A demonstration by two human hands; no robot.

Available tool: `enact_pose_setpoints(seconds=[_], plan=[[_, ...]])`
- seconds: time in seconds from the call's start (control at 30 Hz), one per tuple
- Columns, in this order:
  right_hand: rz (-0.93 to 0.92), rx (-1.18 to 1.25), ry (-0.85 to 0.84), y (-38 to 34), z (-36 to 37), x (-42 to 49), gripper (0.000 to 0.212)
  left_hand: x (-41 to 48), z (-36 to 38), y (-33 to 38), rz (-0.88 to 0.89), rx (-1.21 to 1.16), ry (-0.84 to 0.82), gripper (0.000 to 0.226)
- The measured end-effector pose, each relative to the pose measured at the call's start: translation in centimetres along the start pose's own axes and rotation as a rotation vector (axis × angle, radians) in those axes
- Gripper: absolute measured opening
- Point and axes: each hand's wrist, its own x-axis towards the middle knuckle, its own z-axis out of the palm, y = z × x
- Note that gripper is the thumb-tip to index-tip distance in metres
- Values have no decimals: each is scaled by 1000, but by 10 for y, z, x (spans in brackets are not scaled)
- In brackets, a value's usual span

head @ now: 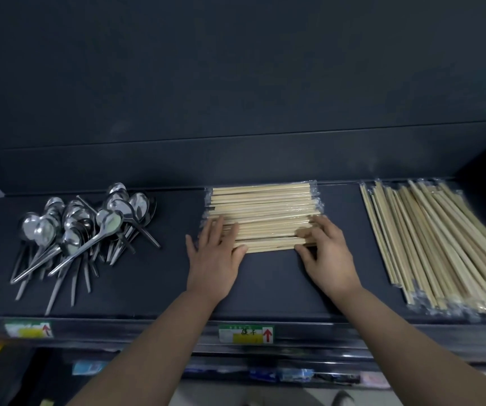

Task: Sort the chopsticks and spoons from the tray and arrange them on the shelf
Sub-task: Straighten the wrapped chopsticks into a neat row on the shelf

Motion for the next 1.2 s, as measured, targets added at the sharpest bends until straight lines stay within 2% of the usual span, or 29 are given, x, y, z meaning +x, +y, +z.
enact_pose_setpoints(seconds=[0.17, 0.3, 0.43, 0.57, 0.83, 0.93, 1.03, 1.2], plan=[[10, 11, -20, -1, -2, -2, 46, 3, -4, -1, -111, -84, -43, 60], [27, -12, -18, -1, -1, -2, 45, -2, -4, 0, -101, -64, -72, 59], [-54, -232, -85, 3, 5, 1, 47, 4, -3, 1, -140, -49, -114, 59], [-19, -352, -130, 2, 7, 3, 50, 13, -8, 1, -157, -64, -176, 61], [11, -347, -142, -2, 6, 4, 49, 12, -9, -3, -113, -22, -203, 64], [9, -290, -132, -1, 3, 3, 47, 8, -12, 5, -113, -46, -125, 61], [9, -247, -87, 1, -4, 2, 44, 7, -23, 22, -2, -84, -20, 54], [-126, -396, 32, 14, -36, -2, 29, 15, -37, 73, 166, -289, 80, 36]])
